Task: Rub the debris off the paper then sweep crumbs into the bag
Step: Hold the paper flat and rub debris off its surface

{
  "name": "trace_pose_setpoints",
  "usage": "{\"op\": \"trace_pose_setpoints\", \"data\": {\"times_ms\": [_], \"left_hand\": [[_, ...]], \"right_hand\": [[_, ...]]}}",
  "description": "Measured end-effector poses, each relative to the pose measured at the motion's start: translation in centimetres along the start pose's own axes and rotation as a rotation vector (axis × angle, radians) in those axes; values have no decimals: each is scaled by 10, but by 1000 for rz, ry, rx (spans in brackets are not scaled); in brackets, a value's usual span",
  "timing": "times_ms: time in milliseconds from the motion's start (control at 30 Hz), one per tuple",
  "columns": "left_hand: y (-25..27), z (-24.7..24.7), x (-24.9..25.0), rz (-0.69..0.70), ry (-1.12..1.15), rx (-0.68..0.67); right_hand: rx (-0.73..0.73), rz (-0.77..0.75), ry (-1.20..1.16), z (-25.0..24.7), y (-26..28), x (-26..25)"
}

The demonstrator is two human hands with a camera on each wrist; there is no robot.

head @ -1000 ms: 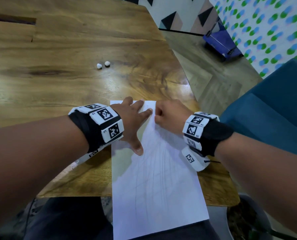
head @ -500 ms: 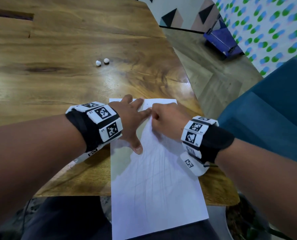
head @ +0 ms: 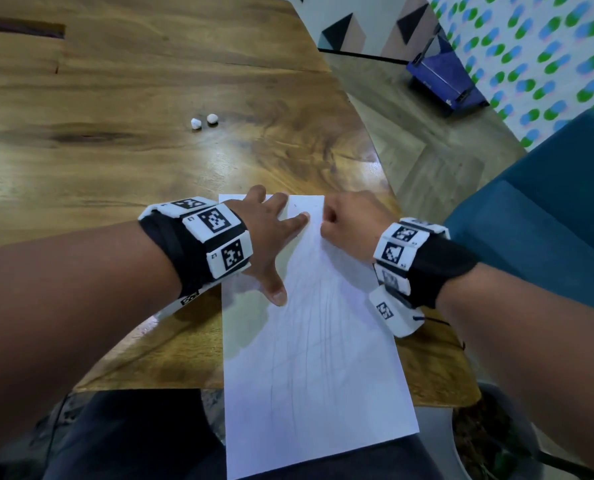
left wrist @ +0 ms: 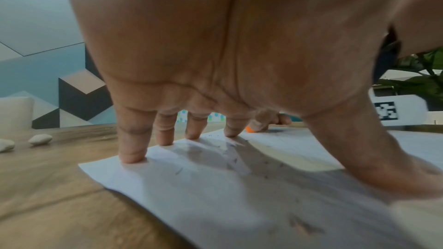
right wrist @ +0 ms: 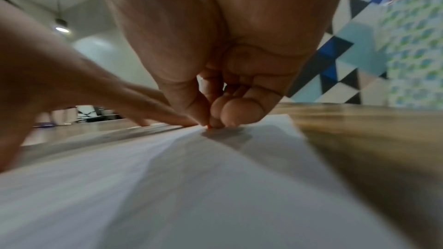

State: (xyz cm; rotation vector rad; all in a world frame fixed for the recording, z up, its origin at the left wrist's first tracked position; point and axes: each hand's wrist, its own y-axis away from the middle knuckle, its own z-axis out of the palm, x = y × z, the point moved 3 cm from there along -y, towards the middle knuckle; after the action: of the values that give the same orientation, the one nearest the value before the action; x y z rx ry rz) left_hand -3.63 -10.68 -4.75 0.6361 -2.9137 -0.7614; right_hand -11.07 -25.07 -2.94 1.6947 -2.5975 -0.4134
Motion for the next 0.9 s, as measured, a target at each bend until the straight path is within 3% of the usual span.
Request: {"op": "trace_pose_setpoints", "data": {"times_ms": [133,400,500,700,900], "left_hand": [[-1,-1,0,8,-7,-5],[-1,-2,0,-13,-12,-4],[-2,-2,1,-19,-23,-6],[-4,-3,1,-4,-33,5],[-5,-6,4,-14,-42,-10]], "right_hand": [[-91,-185,-90,18,24,-26],[0,33,9,-4,-11,26],[16,13,33,-4,-6,21],[-88,-192,-42,14,26,-9],[-16,-25,10,-2,-5,29]]}}
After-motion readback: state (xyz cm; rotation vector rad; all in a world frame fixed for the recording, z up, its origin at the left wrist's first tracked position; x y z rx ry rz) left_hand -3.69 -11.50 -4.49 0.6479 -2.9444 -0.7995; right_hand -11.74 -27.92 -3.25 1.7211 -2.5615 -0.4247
